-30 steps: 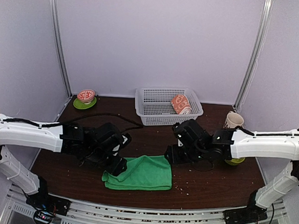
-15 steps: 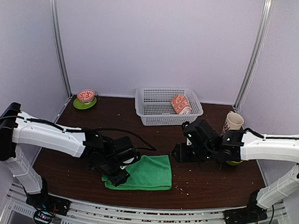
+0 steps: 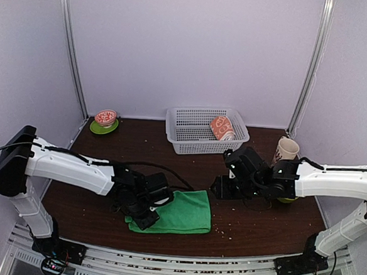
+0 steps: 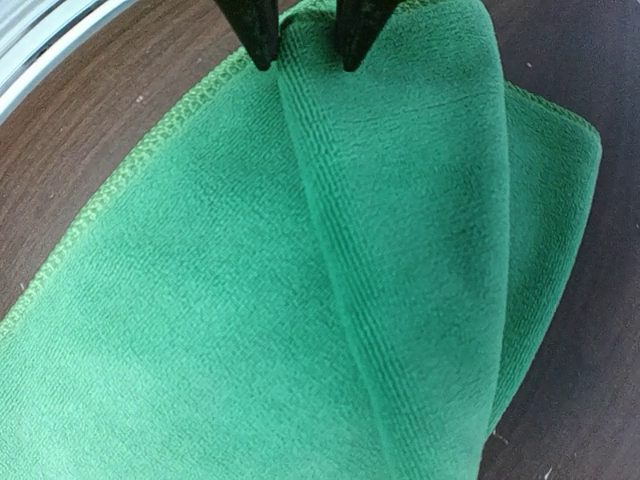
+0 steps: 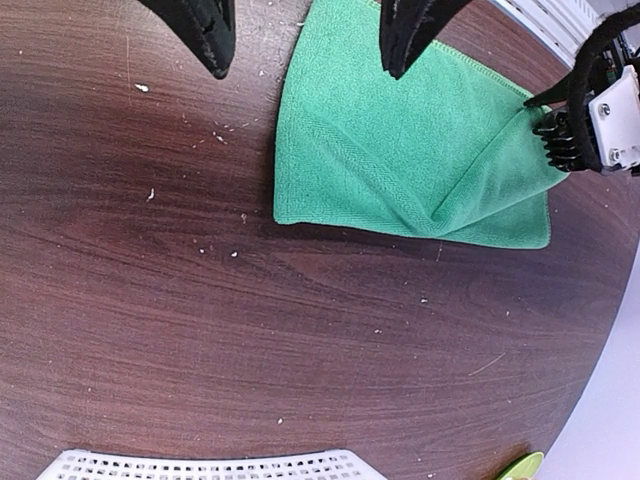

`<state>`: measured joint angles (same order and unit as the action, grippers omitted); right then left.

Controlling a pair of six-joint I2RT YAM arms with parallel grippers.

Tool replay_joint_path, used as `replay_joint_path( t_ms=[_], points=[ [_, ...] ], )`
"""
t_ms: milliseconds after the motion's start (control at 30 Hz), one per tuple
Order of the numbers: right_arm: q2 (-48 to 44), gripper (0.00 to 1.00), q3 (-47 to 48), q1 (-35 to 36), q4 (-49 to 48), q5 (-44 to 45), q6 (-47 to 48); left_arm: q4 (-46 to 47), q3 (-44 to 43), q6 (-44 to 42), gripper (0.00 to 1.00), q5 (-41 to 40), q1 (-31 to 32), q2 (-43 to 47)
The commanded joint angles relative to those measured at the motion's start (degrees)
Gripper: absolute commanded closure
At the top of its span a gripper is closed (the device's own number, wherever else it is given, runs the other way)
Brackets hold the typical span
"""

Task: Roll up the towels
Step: Fold the towel at the center of the board.

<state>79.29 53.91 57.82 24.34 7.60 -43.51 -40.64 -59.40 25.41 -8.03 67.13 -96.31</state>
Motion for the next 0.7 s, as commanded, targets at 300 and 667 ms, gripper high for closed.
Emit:
replay_joint_path(
  t_ms=[300, 667],
  points=[
    [-2.01, 0.51, -0.89, -0.3, -0.26, 1.46, -0.18, -3.16, -3.66, 0.82, 1.0, -8.35, -0.04, 0.83],
    [0.77, 0.52, -3.1, 0.62, -4.56, -4.0, -1.39, -3.74, -3.9, 1.46, 1.0, -11.5, -4.73, 3.84]
  ],
)
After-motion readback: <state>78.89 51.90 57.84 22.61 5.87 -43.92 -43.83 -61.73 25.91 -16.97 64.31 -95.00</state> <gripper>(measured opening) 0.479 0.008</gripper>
